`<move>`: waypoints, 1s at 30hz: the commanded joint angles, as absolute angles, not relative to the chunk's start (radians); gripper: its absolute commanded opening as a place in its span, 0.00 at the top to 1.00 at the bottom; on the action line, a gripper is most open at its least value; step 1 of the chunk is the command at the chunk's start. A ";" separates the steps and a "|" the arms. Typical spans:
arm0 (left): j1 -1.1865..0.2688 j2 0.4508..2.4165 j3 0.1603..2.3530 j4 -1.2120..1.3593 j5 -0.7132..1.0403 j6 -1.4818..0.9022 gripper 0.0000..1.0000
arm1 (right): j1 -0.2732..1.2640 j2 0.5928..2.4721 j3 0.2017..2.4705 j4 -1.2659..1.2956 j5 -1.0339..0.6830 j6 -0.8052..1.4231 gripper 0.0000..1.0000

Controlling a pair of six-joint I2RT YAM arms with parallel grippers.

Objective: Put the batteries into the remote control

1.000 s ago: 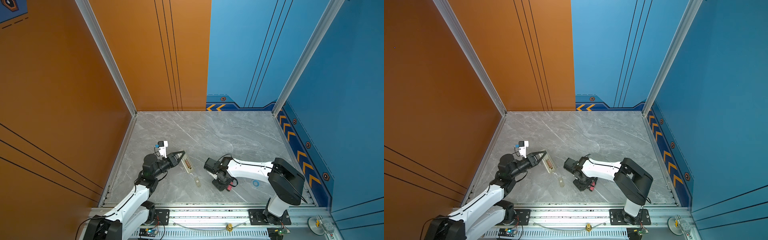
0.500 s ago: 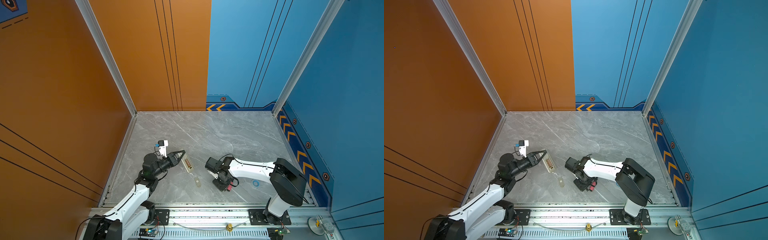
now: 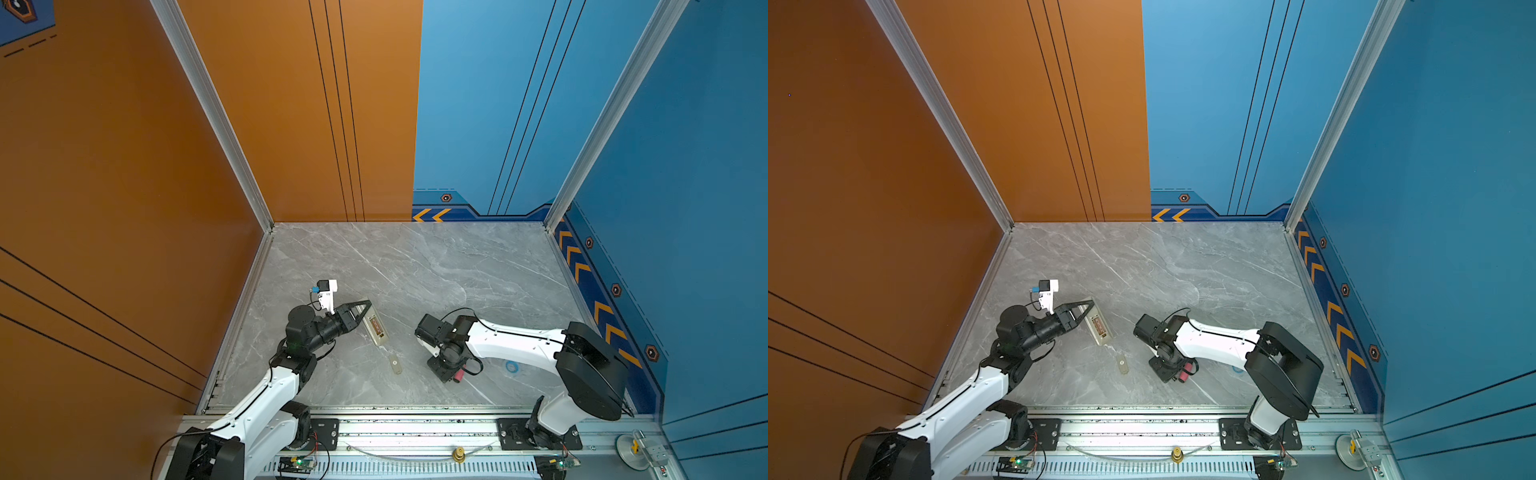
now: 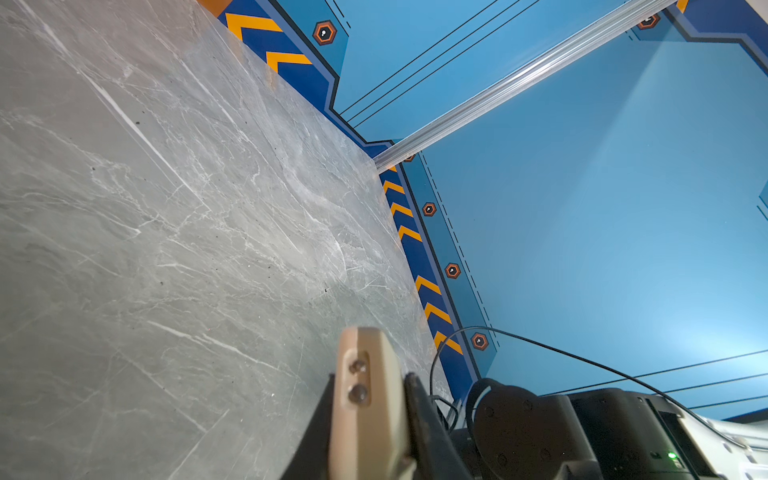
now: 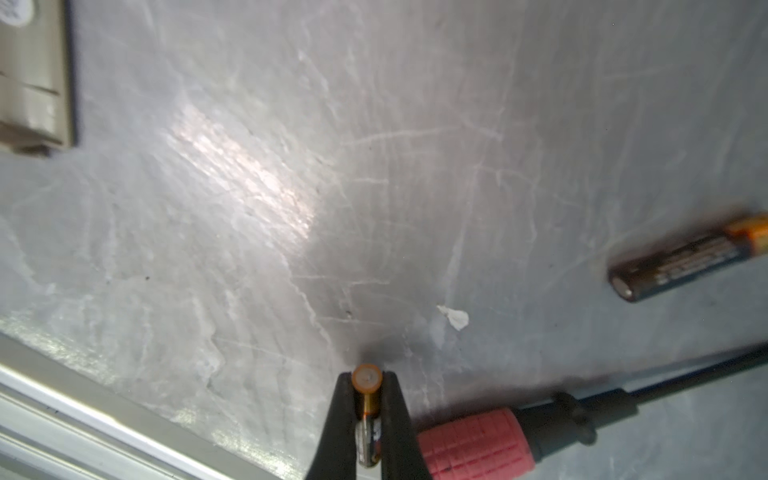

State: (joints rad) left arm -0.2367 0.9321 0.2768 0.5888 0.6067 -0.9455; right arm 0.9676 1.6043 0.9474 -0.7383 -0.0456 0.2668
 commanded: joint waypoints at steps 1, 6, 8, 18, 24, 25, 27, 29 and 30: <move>-0.243 0.935 0.313 0.576 0.630 -0.920 1.00 | 0.971 1.576 0.933 -0.716 -0.020 0.284 1.00; -0.250 0.922 0.321 0.536 0.629 -0.897 1.00 | 0.971 1.552 0.936 -0.699 -0.013 0.287 1.00; -0.253 0.931 0.324 0.534 0.630 -0.897 1.00 | 0.972 1.534 0.929 -0.682 -0.013 0.291 1.00; -0.281 0.960 0.337 0.526 0.626 -0.888 1.00 | 0.985 1.384 0.913 -0.584 -0.016 0.349 1.00; -0.300 0.970 0.362 0.488 0.627 -0.872 1.00 | 0.982 1.304 0.936 -0.512 0.003 0.401 1.00; -0.304 0.969 0.367 0.476 0.627 -0.866 1.00 | 0.981 1.297 0.941 -0.499 0.007 0.407 1.00; -0.310 0.971 0.377 0.456 0.628 -0.858 1.00 | 0.980 1.284 0.952 -0.473 0.011 0.418 1.00; -0.317 0.974 0.387 0.438 0.633 -0.851 1.00 | 0.982 1.271 0.961 -0.443 0.012 0.428 1.00; -0.320 0.976 0.390 0.434 0.634 -0.850 1.00 | 0.983 1.267 0.961 -0.425 0.011 0.435 1.00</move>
